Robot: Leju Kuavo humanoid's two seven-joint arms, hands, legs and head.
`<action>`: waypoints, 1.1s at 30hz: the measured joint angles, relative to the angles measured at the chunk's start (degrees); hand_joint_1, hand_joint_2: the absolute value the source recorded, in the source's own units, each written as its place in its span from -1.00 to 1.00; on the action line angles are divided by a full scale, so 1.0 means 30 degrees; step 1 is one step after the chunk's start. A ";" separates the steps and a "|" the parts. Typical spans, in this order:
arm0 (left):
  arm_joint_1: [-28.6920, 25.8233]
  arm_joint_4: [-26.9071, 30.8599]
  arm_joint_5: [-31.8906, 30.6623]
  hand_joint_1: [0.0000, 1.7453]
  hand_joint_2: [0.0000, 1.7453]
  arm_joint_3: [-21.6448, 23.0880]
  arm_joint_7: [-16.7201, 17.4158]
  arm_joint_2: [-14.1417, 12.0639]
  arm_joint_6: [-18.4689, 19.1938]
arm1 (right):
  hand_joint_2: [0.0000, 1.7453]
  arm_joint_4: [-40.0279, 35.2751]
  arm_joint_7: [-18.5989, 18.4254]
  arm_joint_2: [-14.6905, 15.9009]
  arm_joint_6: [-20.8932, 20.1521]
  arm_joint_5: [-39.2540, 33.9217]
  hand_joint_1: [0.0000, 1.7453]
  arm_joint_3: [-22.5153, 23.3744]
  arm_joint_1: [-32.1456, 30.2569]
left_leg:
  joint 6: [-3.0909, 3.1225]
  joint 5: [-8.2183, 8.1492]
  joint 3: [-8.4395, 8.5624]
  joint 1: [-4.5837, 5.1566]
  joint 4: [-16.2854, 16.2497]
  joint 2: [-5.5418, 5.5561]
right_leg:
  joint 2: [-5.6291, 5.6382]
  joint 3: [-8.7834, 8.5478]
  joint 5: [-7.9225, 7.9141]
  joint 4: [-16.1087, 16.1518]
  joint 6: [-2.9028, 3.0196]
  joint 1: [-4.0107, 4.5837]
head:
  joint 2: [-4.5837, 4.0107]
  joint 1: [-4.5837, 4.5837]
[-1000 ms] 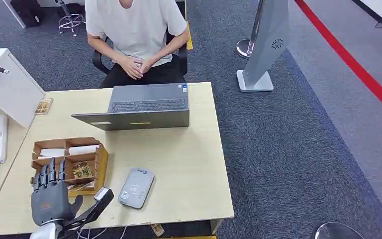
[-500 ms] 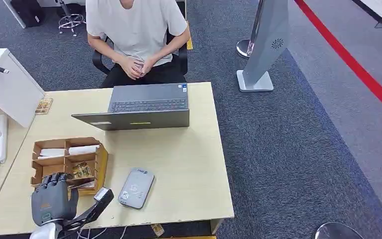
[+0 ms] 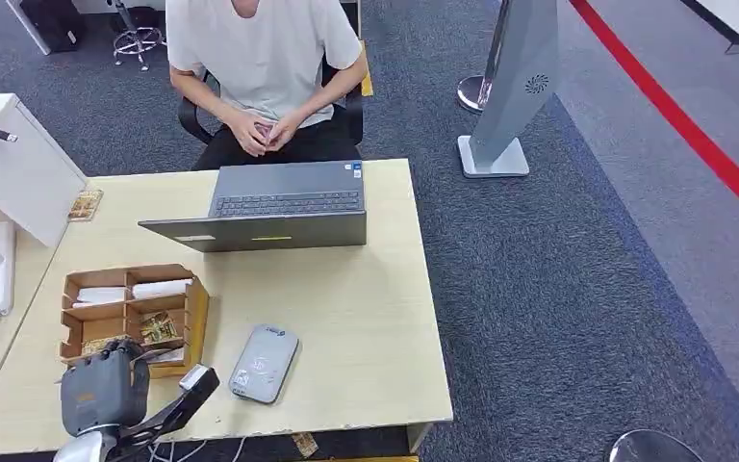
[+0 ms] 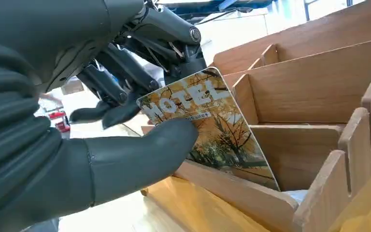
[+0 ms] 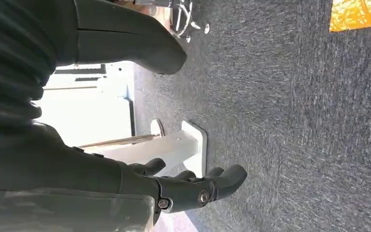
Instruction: Pass the card to the sensor for recognition and then transmit it.
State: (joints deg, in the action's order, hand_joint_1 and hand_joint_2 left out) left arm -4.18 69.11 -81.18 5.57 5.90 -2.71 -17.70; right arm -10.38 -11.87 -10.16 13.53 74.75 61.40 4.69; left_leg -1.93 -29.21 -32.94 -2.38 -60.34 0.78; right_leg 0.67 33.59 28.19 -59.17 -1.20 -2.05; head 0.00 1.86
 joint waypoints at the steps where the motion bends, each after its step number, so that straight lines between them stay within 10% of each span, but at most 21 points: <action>1: 0.0001 0.0007 0.0029 1.00 1.00 0.0000 -0.0007 0.0000 -0.0051 | 1.00 0.0000 0.0022 0.0000 0.0000 -0.0007 -1.00 0.0000 0.0000 | 0.0000 0.0000 0.0000 0.0000 0.0000 0.0000 | 0.0000 0.0000 0.0000 0.0000 0.0000 0.0000 | 0.0000 0.0007; 13: 0.1684 0.1334 -0.0335 1.00 1.00 0.0066 0.0197 0.0270 -0.0058 | 1.00 -0.0044 0.0248 0.0627 -0.0466 -0.0532 -1.00 0.0000 -0.0009 | -0.0002 0.0015 0.0012 -0.0001 -0.0003 0.0001 | -0.0003 -0.0004 -0.0022 0.0000 0.0010 0.0001 | 0.0000 0.0007; 33: 0.3449 0.5508 0.0728 1.00 1.00 0.0080 -0.0517 -0.1625 0.1042 | 1.00 -0.0037 0.0561 0.0488 -0.0051 -0.0517 -1.00 0.0007 0.0013 | -0.0013 0.0025 0.0015 -0.0004 0.0001 0.0005 | -0.0003 -0.0003 -0.0022 -0.0003 0.0011 0.0003 | 0.0000 0.0007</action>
State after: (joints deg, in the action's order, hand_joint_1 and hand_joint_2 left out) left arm 6.16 85.64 -78.99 5.81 4.35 -7.58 -14.58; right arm -10.49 -10.19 -8.70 13.38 73.20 61.42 4.73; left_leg -1.97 -29.14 -32.90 -2.39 -60.34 0.79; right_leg 0.66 33.58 28.13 -59.18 -1.17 -2.04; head 0.00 1.88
